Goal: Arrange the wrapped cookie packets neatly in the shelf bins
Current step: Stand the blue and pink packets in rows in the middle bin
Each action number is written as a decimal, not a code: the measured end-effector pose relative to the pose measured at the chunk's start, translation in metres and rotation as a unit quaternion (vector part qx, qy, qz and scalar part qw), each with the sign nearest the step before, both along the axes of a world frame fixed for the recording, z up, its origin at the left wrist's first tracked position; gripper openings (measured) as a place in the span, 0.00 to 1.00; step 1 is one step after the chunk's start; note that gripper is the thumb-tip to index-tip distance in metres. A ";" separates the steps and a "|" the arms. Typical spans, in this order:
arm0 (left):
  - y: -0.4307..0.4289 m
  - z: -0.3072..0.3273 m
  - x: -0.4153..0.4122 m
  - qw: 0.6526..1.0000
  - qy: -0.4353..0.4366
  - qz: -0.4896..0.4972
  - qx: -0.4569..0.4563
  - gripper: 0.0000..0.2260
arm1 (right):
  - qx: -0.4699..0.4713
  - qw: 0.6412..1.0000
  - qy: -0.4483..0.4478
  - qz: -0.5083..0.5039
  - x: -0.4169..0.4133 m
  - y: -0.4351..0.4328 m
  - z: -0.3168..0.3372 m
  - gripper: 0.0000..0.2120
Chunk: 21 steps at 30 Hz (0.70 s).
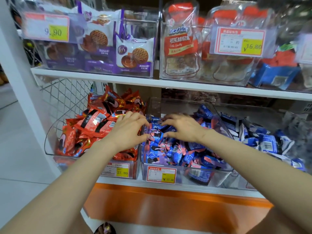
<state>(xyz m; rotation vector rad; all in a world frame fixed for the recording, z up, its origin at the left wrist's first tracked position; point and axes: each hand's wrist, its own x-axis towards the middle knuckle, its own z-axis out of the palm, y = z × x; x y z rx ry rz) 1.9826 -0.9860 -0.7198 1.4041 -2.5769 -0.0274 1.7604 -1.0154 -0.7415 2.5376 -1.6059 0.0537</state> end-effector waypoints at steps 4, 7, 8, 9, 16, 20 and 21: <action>-0.001 0.001 0.003 1.000 0.007 -0.008 0.011 0.20 | 0.131 0.982 0.125 -0.058 0.012 -0.033 -0.014 0.43; -0.002 0.000 0.005 1.000 0.009 -0.017 0.015 0.18 | 0.142 0.979 0.141 -0.041 0.007 -0.045 -0.014 0.40; -0.003 0.000 0.006 1.000 0.009 -0.019 0.015 0.18 | 0.137 0.981 0.136 -0.034 0.005 -0.046 -0.014 0.37; -0.003 0.000 0.006 1.000 0.009 -0.020 0.016 0.18 | 0.135 0.982 0.125 -0.030 0.000 -0.046 -0.012 0.35; -0.004 -0.001 0.006 1.000 0.007 -0.022 0.006 0.18 | 0.083 0.991 0.078 -0.067 -0.024 -0.036 0.005 0.27; -0.003 -0.001 0.004 1.000 0.002 -0.018 0.011 0.18 | 0.149 0.981 0.083 -0.092 0.002 -0.036 -0.001 0.32; -0.003 0.000 0.003 1.000 0.001 -0.017 0.012 0.19 | 0.143 0.982 0.082 -0.095 0.008 -0.037 -0.003 0.33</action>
